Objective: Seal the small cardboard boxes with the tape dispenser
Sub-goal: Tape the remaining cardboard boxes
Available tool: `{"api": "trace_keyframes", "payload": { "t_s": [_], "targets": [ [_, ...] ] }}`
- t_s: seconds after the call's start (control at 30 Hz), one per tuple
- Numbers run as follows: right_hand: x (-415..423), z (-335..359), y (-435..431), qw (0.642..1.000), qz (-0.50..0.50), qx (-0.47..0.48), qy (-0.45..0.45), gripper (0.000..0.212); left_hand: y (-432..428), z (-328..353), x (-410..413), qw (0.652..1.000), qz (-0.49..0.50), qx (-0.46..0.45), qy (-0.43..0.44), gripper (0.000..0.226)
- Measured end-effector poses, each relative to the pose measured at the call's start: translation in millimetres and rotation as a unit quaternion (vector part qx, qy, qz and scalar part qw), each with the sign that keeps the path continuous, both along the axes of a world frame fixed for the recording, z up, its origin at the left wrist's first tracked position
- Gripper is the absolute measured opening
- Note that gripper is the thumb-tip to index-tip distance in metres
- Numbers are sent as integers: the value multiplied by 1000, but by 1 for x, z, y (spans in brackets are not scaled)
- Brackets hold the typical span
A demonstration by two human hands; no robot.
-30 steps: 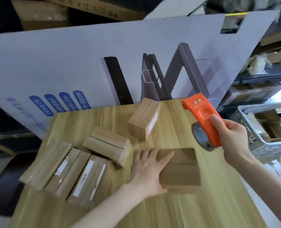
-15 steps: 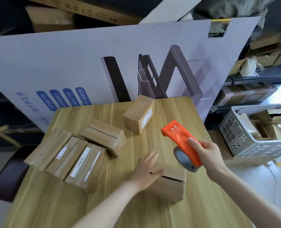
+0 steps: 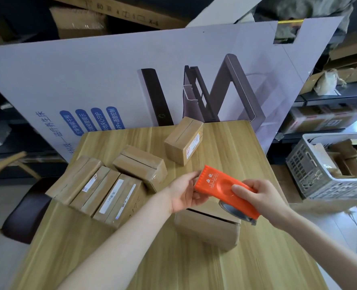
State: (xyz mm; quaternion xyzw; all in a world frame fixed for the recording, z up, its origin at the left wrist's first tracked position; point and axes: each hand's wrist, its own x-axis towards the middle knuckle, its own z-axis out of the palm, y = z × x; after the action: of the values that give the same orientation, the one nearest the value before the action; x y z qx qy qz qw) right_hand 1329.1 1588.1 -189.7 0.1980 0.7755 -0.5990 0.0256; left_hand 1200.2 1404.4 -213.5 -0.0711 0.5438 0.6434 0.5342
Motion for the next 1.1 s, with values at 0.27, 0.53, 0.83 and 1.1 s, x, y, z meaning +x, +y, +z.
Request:
{"api": "trace_keyframes", "payload": {
  "t_s": [0.27, 0.53, 0.83, 1.1],
  "targets": [
    [2, 7, -3, 999, 10, 37, -5, 27, -9, 2, 2, 1000, -3, -15, 25, 36],
    [3, 5, -3, 998, 23, 66, -4, 28, -14, 4, 2, 984, -19, -73, 162, 20],
    [2, 7, -3, 998, 8, 57, 6, 26, -19, 15, -1, 991, 47, -18, 124, 52],
    [3, 9, -4, 999, 29, 34, 6, 25, -22, 5, 3, 994, 69, -19, 77, 14]
  ]
}}
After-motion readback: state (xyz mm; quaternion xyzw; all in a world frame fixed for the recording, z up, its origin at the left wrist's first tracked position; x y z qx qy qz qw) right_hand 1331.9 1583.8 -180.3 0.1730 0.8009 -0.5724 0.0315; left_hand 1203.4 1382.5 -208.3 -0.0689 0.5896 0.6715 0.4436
